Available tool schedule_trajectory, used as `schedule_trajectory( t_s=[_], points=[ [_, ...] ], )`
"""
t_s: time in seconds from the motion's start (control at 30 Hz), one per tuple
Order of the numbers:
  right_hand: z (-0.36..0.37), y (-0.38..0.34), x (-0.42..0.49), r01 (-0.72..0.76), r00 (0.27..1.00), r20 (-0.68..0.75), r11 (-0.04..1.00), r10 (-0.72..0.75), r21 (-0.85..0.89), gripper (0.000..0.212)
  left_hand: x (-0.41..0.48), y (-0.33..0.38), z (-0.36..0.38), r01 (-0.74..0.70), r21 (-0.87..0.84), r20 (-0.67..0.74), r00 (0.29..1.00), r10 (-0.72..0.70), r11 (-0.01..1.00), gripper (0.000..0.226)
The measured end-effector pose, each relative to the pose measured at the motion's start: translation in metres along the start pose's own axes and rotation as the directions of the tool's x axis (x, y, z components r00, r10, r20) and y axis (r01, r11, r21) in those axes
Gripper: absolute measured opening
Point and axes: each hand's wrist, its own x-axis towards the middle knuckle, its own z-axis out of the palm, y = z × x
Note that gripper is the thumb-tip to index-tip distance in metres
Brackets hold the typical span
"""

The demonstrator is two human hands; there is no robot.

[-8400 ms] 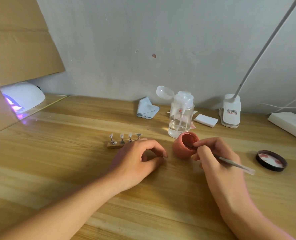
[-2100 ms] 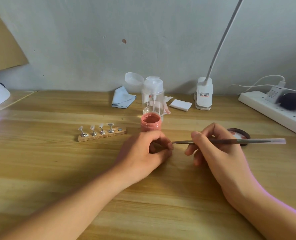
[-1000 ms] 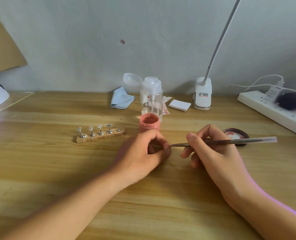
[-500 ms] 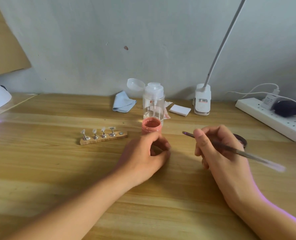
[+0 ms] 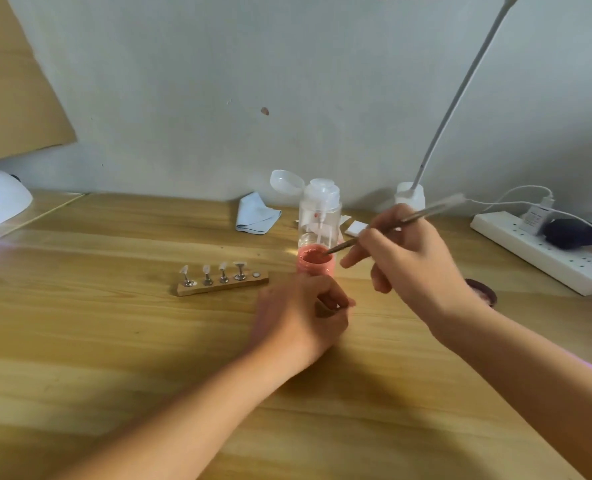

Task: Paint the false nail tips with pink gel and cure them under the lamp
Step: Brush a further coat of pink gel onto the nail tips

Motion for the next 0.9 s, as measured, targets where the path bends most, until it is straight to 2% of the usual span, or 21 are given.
schedule_trajectory(
  t_s=[0.1, 0.23, 0.4, 0.47, 0.53, 0.63, 0.77, 0.9],
  points=[
    [0.011, 0.001, 0.016, -0.012, 0.999, -0.037, 0.981, 0.005, -0.195, 0.01, -0.001, -0.001, -0.001, -0.017, -0.002, 0.004, 1.0, 0.017, 1.0, 0.014],
    [0.023, 0.011, 0.025, -0.055, 0.998, -0.009, 0.952, 0.055, -0.3, 0.009, 0.0, 0.001, -0.002, -0.042, 0.024, -0.009, 0.999, 0.042, 0.999, 0.005],
    [0.021, 0.013, 0.024, 0.013, 1.0, -0.007, 0.944, -0.016, -0.329, 0.007, -0.002, 0.002, -0.004, -0.032, -0.015, -0.003, 0.999, 0.032, 0.999, 0.009],
    [0.013, 0.011, 0.018, 0.045, 0.997, -0.048, 0.97, -0.059, -0.238, 0.004, -0.002, 0.001, -0.005, -0.042, -0.02, 0.004, 0.999, 0.042, 0.999, 0.011],
    [0.0, 0.011, 0.004, 0.057, 0.993, -0.106, 0.998, -0.056, 0.006, 0.004, -0.001, 0.0, -0.004, -0.044, -0.021, 0.009, 0.999, 0.044, 0.999, 0.012],
    [-0.017, 0.023, -0.024, -0.032, 0.994, -0.09, 0.956, 0.06, 0.291, 0.007, 0.0, -0.002, -0.004, -0.022, -0.007, 0.014, 1.0, 0.022, 1.0, 0.014],
    [-0.027, 0.043, -0.044, -0.151, 0.984, -0.022, 0.885, 0.178, 0.441, 0.018, 0.0, -0.003, -0.004, -0.004, 0.004, 0.031, 1.0, 0.004, 1.0, 0.015],
    [-0.026, 0.043, -0.043, -0.174, 0.985, 0.096, 0.86, 0.146, 0.48, 0.018, 0.0, -0.002, -0.004, 0.01, -0.055, 0.057, 0.998, -0.006, 0.998, 0.011]
  ],
)
